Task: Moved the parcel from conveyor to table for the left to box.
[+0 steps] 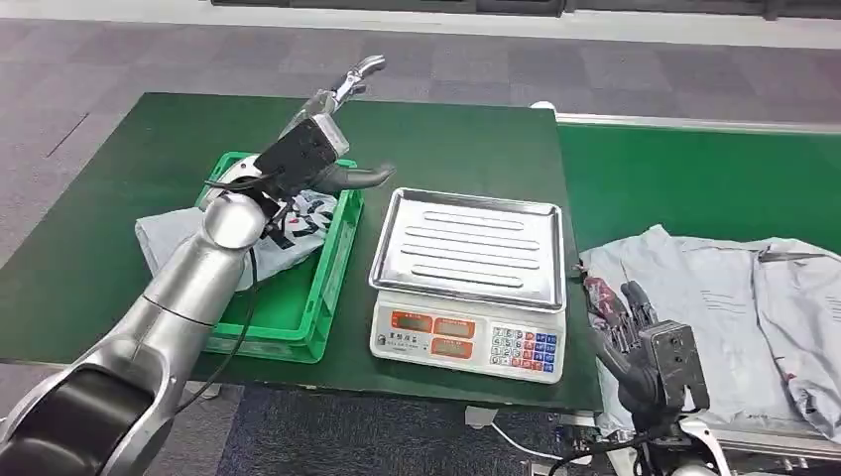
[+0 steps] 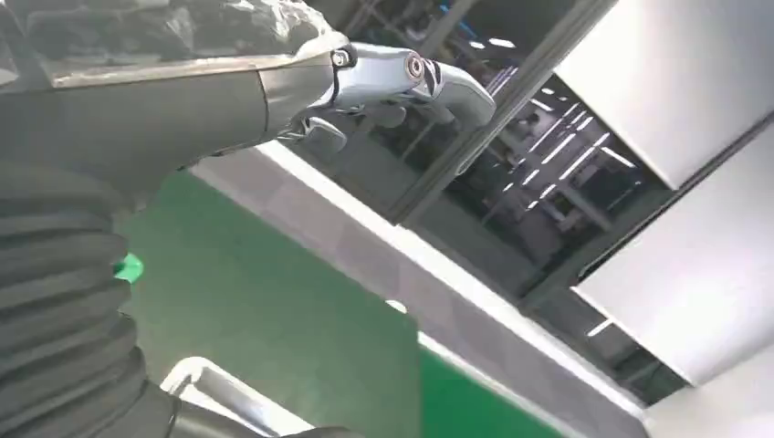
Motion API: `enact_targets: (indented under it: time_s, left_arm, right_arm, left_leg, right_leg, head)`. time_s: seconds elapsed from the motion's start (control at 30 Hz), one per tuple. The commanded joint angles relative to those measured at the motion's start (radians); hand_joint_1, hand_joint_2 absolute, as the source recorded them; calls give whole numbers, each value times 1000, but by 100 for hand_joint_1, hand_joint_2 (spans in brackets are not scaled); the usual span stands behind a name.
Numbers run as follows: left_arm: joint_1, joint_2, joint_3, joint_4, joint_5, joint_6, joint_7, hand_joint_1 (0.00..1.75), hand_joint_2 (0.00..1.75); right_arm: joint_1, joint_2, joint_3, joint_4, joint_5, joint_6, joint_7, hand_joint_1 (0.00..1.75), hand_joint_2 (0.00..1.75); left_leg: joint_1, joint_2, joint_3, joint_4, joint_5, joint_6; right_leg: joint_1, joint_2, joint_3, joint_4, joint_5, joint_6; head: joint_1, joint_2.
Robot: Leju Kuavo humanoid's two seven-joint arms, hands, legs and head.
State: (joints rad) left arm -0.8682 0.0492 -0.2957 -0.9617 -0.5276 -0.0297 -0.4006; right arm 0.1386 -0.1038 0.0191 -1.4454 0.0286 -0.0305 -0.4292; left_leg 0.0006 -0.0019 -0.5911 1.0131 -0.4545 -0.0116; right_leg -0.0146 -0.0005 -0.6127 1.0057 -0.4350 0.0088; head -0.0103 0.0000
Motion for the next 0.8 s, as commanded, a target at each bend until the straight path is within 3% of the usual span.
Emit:
enact_targets:
  time_s: [0.03,0.57,0.8]
  left_arm:
    - [-13,28,-64,-44,4,6,4,0,175]
    - [37,47,-134,-190,50,-56,34,0,175]
    - [130,91,-154,-227,96,-59,38,0,175]
  right_arm:
    - [-22,19,-16,18,1,-4,3,0,175]
    - [-12,18,-19,14,1,-11,3,0,175]
    - [25,48,-42,-41,7,-21,9,0,175]
  left_leg:
    - [1,1,1,-1,0,0]
    - [2,0,4,-3,0,-1]
    - [1,0,4,-3,0,-1]
  right_leg:
    - [0,1,1,0,0,-1]
    - [1,0,4,-3,0,-2]
    - [0,1,4,-2,0,-2]
  head:
    - [0,0]
    - [0,0]
    - [0,0]
